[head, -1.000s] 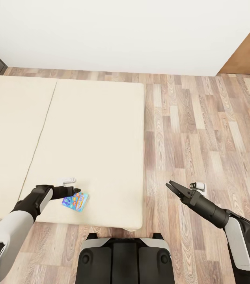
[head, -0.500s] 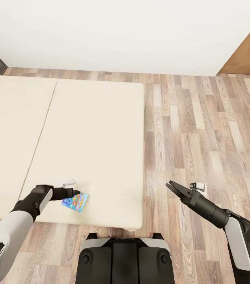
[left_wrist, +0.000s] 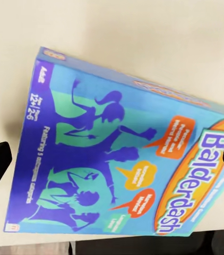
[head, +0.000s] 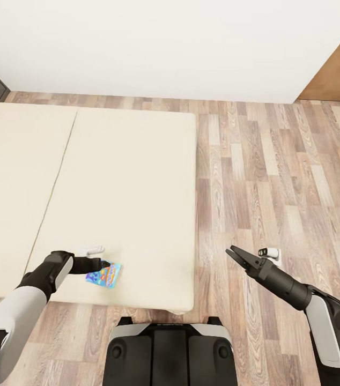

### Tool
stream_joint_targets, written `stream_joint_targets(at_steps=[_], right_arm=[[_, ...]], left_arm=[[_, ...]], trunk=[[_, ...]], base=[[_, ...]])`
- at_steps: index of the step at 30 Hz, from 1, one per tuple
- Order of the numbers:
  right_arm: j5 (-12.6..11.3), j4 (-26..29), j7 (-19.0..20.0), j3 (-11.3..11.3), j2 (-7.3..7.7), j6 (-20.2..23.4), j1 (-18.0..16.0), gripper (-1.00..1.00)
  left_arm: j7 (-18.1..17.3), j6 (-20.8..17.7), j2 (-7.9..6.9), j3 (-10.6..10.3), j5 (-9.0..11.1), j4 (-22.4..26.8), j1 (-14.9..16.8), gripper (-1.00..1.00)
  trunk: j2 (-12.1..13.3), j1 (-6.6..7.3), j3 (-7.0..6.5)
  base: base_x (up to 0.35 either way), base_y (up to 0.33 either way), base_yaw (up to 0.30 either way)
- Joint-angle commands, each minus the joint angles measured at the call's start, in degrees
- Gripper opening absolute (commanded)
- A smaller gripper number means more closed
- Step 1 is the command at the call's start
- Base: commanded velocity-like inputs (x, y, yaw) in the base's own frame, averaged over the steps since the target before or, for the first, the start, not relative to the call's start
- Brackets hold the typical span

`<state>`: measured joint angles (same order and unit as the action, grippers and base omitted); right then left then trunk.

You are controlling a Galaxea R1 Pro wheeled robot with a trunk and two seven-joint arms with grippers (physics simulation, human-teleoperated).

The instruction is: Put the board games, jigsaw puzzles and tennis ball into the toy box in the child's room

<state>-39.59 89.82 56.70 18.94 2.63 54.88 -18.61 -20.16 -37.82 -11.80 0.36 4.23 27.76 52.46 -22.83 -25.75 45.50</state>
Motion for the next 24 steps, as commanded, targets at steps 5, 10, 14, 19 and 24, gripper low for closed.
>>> stream_joint_targets(at_steps=[5, 10, 14, 19, 24], right_arm=[[0.04, 0.01, 0.21, 0.05, 0.02, 0.23, -0.03, 1.0], [0.04, 0.01, 0.21, 0.05, 0.04, 0.23, -0.03, 1.0], [0.04, 0.01, 0.17, 0.05, 0.02, 0.23, -0.03, 1.0], [0.04, 0.01, 0.18, 0.05, 0.08, 0.23, -0.03, 1.0], [0.04, 0.01, 0.21, 0.05, 0.09, 0.23, -0.03, 1.0]], left_arm=[[-0.12, -0.49, 0.02, 0.13, 0.44, 0.02, 0.01, 1.0], [-0.22, -0.44, 0.02, 0.24, 0.47, 0.02, 0.01, 1.0], [-0.23, -0.42, 0.03, 0.25, 0.47, 0.01, 0.01, 1.0], [-0.24, -0.34, 0.03, 0.26, 0.5, 0.03, 0.01, 1.0], [-0.31, -0.33, 0.02, 0.27, 0.5, 0.02, 0.01, 1.0]], trunk=[[-0.09, -0.03, 0.06], [-0.09, -0.03, 0.06], [-0.09, -0.03, 0.06], [-0.09, -0.03, 0.06], [-0.09, -0.03, 0.06]], base=[[0.0, -0.013, 0.0], [0.0, -0.068, 0.0], [0.0, -0.115, 0.0], [0.0, -0.124, 0.0], [0.0, -0.122, 0.0]])
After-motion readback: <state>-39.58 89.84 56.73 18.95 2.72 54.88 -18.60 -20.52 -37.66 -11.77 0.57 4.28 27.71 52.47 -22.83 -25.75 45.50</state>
